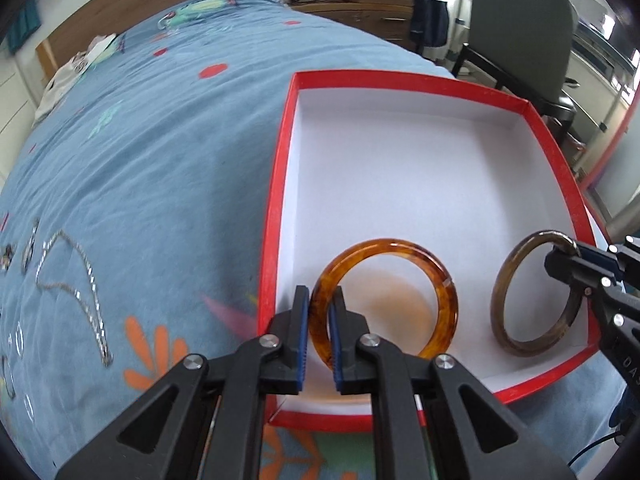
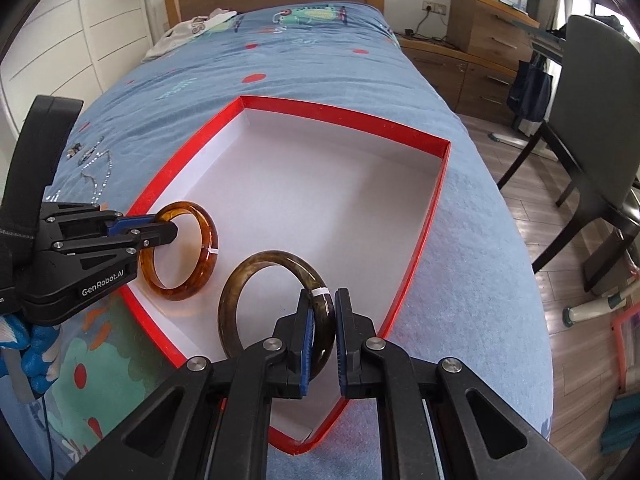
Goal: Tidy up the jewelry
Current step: 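Open both grippers to release the bangles inside the box, then withdraw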
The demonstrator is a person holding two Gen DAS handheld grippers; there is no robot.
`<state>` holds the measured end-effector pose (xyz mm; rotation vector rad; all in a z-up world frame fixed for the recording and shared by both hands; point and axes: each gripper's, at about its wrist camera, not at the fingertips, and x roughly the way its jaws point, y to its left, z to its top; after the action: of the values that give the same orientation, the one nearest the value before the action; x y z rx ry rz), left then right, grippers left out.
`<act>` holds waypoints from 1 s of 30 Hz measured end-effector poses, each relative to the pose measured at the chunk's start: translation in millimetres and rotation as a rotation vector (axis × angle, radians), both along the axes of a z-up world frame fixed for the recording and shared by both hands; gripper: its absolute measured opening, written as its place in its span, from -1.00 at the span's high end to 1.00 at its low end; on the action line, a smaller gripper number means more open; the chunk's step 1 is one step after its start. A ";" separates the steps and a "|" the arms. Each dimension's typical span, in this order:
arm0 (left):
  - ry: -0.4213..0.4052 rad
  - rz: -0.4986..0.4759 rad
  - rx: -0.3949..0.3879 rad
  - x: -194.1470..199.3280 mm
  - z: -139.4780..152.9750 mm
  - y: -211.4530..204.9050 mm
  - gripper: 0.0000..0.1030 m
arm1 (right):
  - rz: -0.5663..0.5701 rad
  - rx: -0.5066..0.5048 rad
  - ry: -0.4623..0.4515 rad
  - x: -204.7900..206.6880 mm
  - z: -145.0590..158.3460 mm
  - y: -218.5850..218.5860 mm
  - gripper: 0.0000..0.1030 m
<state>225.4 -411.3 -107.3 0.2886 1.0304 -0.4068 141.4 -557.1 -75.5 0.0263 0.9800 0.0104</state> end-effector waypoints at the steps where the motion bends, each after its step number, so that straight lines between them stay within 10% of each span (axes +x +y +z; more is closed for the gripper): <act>1: 0.005 0.013 0.000 -0.8 -0.2 2.6 0.79 | 0.008 0.006 -0.001 0.8 -0.1 0.2 0.83; 30: 0.129 0.261 -0.017 -29.4 2.7 57.1 0.79 | 0.262 -0.061 0.093 21.3 -1.9 49.6 0.67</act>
<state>196.0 -354.2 -104.7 0.1109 1.1734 -0.1995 162.7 -507.5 -77.4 -0.1593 1.0705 0.2219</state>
